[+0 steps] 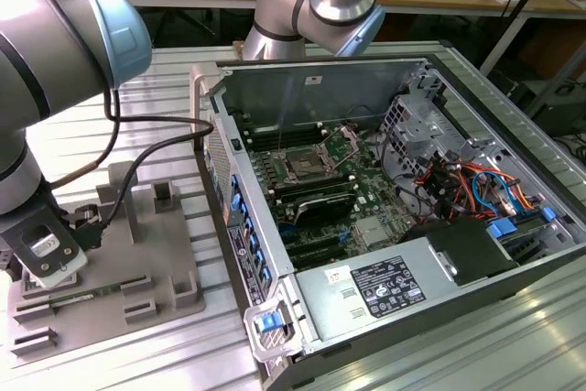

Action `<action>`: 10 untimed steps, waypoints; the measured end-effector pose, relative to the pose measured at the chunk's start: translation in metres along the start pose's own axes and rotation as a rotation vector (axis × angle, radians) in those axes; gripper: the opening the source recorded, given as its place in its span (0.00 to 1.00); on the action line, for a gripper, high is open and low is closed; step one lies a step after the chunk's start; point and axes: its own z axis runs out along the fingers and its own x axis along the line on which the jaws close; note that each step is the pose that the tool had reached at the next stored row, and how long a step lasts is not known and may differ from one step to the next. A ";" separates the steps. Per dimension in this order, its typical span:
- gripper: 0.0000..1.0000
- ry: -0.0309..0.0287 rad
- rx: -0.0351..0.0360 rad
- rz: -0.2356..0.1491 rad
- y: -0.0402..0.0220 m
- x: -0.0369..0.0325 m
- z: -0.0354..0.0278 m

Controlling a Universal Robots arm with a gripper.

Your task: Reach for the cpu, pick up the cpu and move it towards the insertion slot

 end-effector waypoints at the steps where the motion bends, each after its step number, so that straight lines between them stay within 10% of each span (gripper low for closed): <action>1: 0.74 0.0001 0.0000 0.000 0.0000 0.0000 0.0005; 10: 0.65 0.0000 -0.0003 0.000 0.0002 0.0002 0.0020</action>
